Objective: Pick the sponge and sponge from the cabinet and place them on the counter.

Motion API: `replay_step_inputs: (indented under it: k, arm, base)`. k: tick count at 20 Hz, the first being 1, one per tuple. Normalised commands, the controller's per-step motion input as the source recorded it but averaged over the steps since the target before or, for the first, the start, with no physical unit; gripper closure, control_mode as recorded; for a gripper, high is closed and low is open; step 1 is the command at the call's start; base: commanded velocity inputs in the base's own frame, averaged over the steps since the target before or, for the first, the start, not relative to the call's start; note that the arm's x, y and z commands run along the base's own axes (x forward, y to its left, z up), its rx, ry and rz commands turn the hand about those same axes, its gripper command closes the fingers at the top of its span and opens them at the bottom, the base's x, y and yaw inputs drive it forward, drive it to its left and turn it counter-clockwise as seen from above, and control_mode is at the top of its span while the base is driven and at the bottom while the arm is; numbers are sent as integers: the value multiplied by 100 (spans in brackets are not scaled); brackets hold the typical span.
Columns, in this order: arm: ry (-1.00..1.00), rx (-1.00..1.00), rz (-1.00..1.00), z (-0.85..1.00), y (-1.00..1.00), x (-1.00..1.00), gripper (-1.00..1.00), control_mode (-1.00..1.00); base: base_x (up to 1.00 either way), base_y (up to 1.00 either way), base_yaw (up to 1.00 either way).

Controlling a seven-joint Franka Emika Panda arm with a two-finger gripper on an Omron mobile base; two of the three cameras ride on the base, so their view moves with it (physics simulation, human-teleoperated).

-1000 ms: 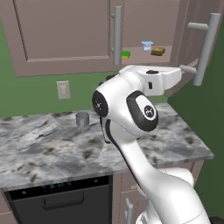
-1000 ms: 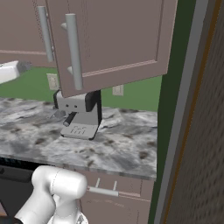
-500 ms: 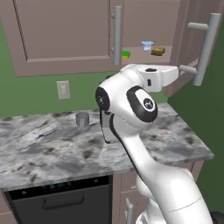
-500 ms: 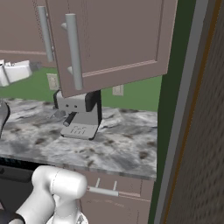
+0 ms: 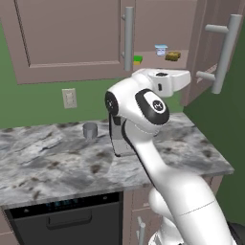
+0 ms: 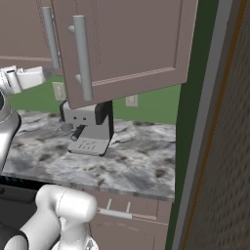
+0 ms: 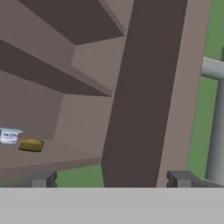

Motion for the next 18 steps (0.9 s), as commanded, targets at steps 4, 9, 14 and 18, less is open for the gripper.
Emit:
replay_step_inputs:
  k: [4, 9, 14, 18]
  arm:
    - [0, 0, -6, 0, -20, 18, -100, -100]
    - [0, 0, -7, 0, -28, 11, -100, -100]
    - [0, 0, -8, 0, -34, 1, -100, -100]
    - [0, 0, -10, 0, -40, 0, -100, -100]
  base:
    - [0, 0, 0]
    - [0, 0, 0]
    - [0, 0, 0]
    - [0, 0, 0]
